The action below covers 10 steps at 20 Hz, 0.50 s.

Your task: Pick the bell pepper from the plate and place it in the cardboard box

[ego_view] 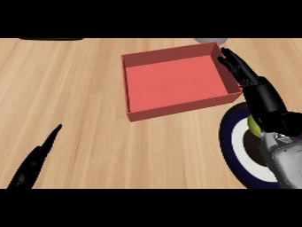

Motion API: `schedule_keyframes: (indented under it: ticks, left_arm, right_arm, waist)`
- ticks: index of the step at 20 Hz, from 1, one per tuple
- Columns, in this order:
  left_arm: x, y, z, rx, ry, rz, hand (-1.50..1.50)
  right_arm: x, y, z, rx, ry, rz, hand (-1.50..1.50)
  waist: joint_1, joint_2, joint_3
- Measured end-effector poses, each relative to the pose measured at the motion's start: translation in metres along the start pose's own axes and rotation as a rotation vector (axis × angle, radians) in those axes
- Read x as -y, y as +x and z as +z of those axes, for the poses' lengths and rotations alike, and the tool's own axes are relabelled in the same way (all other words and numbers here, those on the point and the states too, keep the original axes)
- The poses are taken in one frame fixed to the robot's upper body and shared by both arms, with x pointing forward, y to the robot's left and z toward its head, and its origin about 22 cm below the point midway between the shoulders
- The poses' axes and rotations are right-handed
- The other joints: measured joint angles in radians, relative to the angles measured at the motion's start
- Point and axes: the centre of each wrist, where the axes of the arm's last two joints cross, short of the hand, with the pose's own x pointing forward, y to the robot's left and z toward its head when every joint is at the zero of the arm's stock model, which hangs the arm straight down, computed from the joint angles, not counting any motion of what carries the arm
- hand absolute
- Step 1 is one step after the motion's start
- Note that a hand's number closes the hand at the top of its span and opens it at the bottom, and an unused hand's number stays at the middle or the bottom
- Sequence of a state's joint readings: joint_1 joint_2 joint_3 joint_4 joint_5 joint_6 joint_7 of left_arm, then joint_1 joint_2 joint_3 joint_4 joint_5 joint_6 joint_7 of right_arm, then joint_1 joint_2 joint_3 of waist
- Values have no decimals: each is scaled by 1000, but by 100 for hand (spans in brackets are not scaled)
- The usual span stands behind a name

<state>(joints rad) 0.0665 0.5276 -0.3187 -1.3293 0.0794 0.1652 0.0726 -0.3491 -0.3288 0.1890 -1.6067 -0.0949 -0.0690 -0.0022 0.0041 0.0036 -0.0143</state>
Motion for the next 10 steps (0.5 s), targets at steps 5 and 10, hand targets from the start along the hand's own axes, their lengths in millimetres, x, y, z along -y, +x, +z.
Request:
schedule_keyframes:
  ticks: [5,10]
  left_arm:
    - [-82,-67,100,-426,93,-252,0]
    - [-68,-26,75,-153,76,-143,0]
  right_arm:
    - [27,-35,24,-229,-297,35,-150]
    - [63,-71,66,-443,-517,236,-150]
  waist:
    - [-34,-30,64]
    - [-170,-36,16]
